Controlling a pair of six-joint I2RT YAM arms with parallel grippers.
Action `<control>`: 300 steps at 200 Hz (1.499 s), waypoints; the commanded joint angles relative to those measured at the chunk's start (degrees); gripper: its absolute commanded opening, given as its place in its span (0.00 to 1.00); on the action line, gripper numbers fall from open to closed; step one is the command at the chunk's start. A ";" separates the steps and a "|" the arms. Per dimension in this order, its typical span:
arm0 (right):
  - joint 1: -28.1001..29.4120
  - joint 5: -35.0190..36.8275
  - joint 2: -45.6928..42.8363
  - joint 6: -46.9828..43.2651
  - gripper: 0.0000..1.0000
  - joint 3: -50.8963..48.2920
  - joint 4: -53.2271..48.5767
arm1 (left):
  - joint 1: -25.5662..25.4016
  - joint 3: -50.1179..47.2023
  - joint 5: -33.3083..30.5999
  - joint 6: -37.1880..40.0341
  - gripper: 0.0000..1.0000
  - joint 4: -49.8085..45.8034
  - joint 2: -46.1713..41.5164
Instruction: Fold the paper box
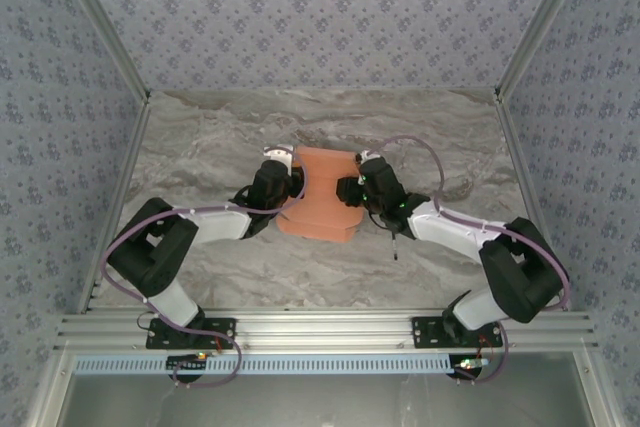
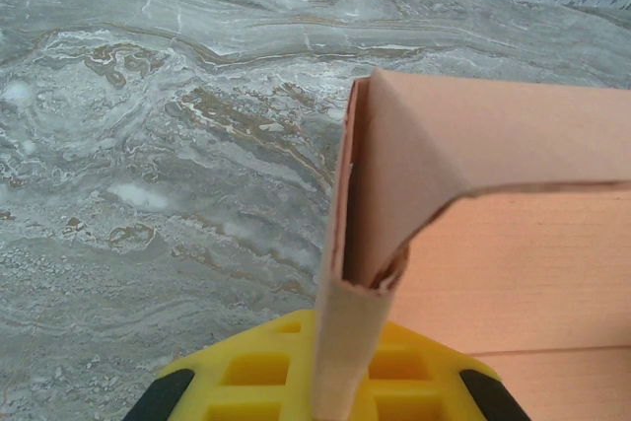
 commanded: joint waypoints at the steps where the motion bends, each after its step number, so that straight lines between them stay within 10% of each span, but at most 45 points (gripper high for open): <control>1: 0.53 -0.74 0.94 -1.21 0.31 1.68 0.67 | -0.33 0.18 0.51 -0.46 0.03 1.35 -1.77; 96: -0.82 0.76 -18.31 -15.58 0.48 -0.07 -17.16 | 0.52 -0.37 0.89 -0.96 0.03 0.41 -2.52; 161: -16.82 -5.38 -28.53 -24.76 0.51 1.68 -23.21 | 1.82 -1.16 4.18 -3.00 0.03 -1.25 -5.99; 209: -30.02 -19.82 -20.74 -22.04 0.47 1.87 -16.33 | 1.81 -1.11 5.12 -2.92 0.03 -2.95 -8.06; 300: -23.60 -37.86 -10.26 -28.53 0.47 3.19 -9.65 | 1.79 -0.54 6.31 -3.27 0.03 -3.05 -7.53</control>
